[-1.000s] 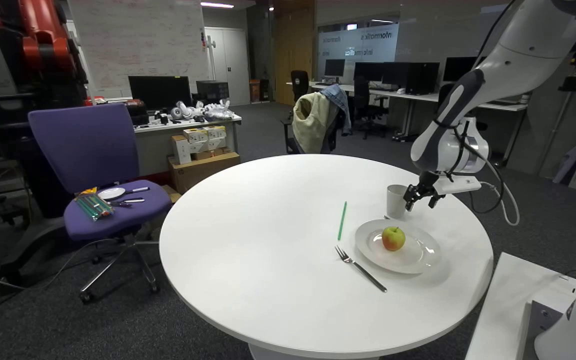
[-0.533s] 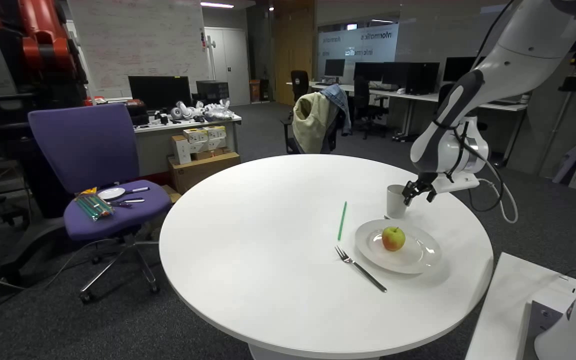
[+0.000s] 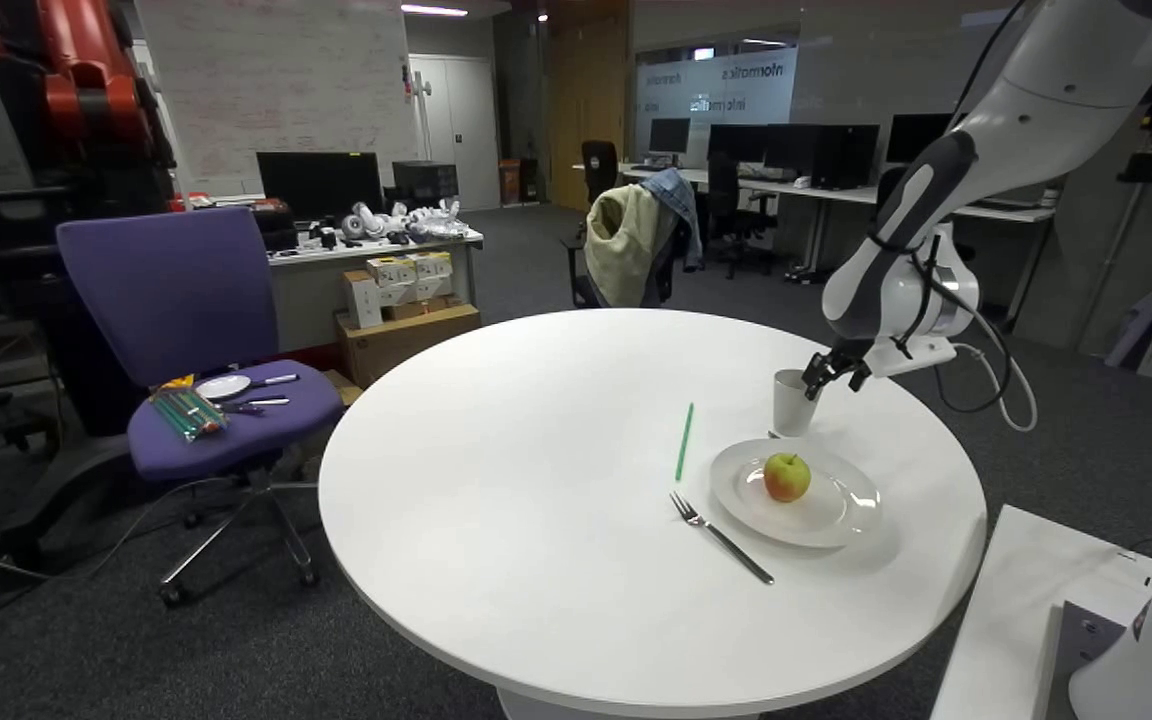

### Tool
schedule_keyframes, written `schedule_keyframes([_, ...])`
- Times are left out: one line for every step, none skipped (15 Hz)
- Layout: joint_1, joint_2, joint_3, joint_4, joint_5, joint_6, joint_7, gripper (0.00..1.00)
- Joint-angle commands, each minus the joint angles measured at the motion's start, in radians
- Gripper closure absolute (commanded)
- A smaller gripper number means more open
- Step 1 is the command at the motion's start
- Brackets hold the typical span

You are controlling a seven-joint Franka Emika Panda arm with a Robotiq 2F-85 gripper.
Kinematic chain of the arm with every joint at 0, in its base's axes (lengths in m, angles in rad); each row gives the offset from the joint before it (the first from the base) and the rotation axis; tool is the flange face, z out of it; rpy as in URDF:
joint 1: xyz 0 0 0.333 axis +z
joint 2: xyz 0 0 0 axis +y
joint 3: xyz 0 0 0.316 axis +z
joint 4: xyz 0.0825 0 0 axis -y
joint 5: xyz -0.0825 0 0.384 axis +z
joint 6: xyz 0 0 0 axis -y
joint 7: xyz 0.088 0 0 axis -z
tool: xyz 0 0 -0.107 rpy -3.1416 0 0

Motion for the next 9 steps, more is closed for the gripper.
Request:
schedule_keyframes([0.032,-0.081,-0.047,-0.018,-0.048,-0.033,0.003,0.00])
schedule_keyframes([0.043,-0.092,-0.062,-0.016,-0.062,-0.040,0.008,0.00])
schedule_keyframes([0.048,-0.103,-0.072,-0.012,-0.078,-0.055,0.004,0.00])
schedule_keyframes([0.051,-0.114,-0.077,-0.006,-0.092,-0.077,0.000,0.00])
schedule_keyframes([0.046,-0.127,-0.076,0.011,-0.113,-0.133,-0.019,0.00])
schedule_keyframes([0.055,-0.128,-0.097,0.031,-0.170,-0.170,0.008,0.00])
schedule_keyframes([0.043,-0.139,-0.083,0.060,-0.183,-0.264,-0.052,0.00])
schedule_keyframes([0.035,-0.142,-0.074,0.088,-0.201,-0.331,-0.085,0.00])
schedule_keyframes([0.049,-0.139,-0.090,0.119,-0.231,-0.390,-0.092,0.00])
